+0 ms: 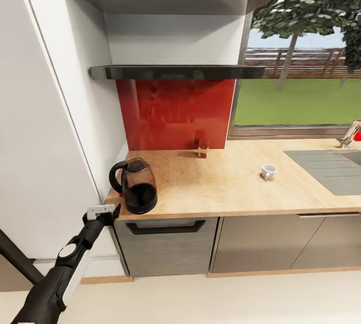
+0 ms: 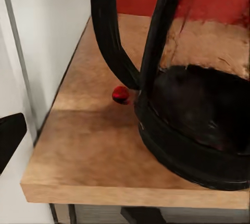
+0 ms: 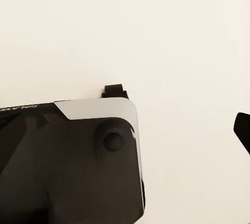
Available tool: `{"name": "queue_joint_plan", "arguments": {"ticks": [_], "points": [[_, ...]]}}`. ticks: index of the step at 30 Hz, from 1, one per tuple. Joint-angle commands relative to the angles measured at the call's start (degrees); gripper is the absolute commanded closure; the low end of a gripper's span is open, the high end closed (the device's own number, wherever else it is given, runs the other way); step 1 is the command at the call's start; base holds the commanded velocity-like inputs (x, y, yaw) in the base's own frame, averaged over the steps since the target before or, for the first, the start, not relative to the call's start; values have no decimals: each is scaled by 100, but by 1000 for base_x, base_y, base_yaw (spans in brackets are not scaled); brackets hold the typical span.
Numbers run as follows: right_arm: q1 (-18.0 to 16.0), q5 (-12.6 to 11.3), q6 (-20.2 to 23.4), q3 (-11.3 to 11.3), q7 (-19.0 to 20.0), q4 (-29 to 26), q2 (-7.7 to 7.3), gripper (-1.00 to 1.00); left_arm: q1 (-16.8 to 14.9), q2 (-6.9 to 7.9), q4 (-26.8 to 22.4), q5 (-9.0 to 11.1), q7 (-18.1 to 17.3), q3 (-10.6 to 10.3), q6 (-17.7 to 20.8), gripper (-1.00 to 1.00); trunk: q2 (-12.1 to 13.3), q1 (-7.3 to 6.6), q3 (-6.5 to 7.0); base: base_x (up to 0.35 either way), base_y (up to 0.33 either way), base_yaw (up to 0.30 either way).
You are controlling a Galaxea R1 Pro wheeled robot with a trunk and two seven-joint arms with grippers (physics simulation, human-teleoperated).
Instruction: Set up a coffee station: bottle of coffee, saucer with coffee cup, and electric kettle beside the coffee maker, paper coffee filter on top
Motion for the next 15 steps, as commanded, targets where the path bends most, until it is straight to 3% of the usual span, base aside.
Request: {"name": "queue_joint_plan", "arguments": {"ticks": [1, 15], "points": [[-1, -52, 37, 50, -22, -14, 0, -100, -27, -3, -7, 54, -29, 7, 18, -100, -12, 3, -12, 0, 0, 0], [-1, -52, 37, 50, -22, -14, 0, -100, -331, -72, -160, 18, 186, -22, 322, -100, -12, 3, -12, 0, 0, 0]]}}
